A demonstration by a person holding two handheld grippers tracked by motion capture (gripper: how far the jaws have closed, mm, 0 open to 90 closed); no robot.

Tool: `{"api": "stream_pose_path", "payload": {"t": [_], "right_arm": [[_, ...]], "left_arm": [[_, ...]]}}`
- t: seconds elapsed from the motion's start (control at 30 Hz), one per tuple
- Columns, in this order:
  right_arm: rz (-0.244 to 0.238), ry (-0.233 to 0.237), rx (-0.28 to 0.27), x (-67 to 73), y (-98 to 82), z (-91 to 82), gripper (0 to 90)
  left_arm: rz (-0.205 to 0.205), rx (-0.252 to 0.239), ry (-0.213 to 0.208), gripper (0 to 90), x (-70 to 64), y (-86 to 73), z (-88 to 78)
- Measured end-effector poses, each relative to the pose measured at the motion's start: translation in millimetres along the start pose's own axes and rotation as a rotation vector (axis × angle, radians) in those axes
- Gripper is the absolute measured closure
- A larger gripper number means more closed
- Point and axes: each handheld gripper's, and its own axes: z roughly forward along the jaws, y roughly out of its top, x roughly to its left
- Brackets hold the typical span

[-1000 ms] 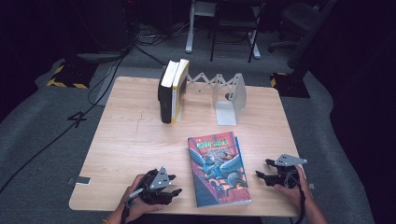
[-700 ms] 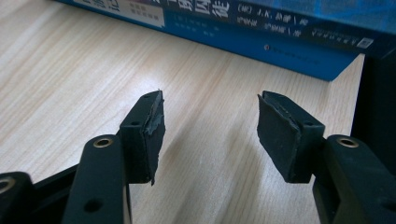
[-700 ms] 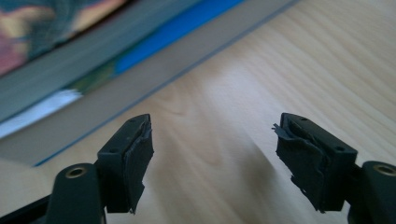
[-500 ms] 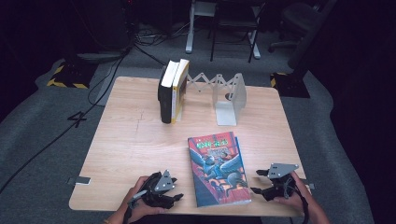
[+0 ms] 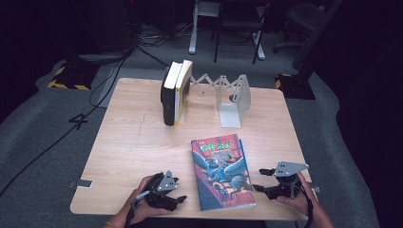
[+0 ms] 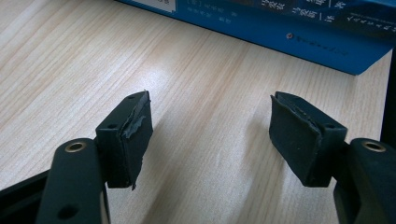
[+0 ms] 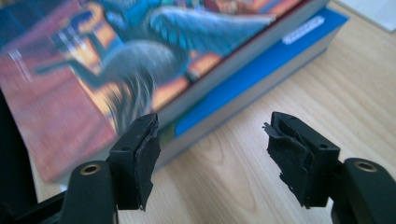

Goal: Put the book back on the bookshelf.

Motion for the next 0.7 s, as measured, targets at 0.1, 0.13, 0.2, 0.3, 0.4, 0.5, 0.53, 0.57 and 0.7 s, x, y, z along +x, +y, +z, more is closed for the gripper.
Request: {"api": "stream_pose_path", "payload": {"t": [0.1,0.13,0.2,0.3,0.4,0.5,0.53,0.57,0.7], "right_arm": [[0.008,0.0,-0.016,3.2,9.6,-1.2,35.3],[0.007,0.012,-0.025,5.0,12.9,-0.8,35.3],[0.003,0.011,-0.021,9.2,19.5,1.6,35.3],[-0.004,0.011,0.009,13.9,26.8,8.7,35.1],[0.019,0.026,0.041,16.1,28.1,18.2,33.8],[0.031,0.038,0.068,13.7,31.0,19.9,31.4],[0.031,0.038,0.068,13.7,31.0,19.9,31.4],[0.067,0.08,0.096,8.2,33.4,24.0,27.3],[0.096,0.152,0.143,-1.2,39.8,35.1,21.2]], "left_arm": [[0.003,0.003,0.0,28.8,1.3,1.3,1.3],[0.005,0.002,-0.002,28.4,1.8,1.7,1.8],[0.007,0.005,0.001,27.5,2.5,2.3,2.3],[0.008,0.006,0.002,26.7,2.9,3.1,3.0],[0.004,0.005,0.007,26.5,2.4,3.3,3.3],[-0.002,0.006,0.012,26.4,2.1,3.5,3.6],[-0.002,0.006,0.012,25.9,2.1,3.5,3.6],[-0.018,0.006,0.028,25.4,2.7,5.1,5.2],[-0.046,0.009,0.054,24.4,9.3,11.9,11.7]]}}
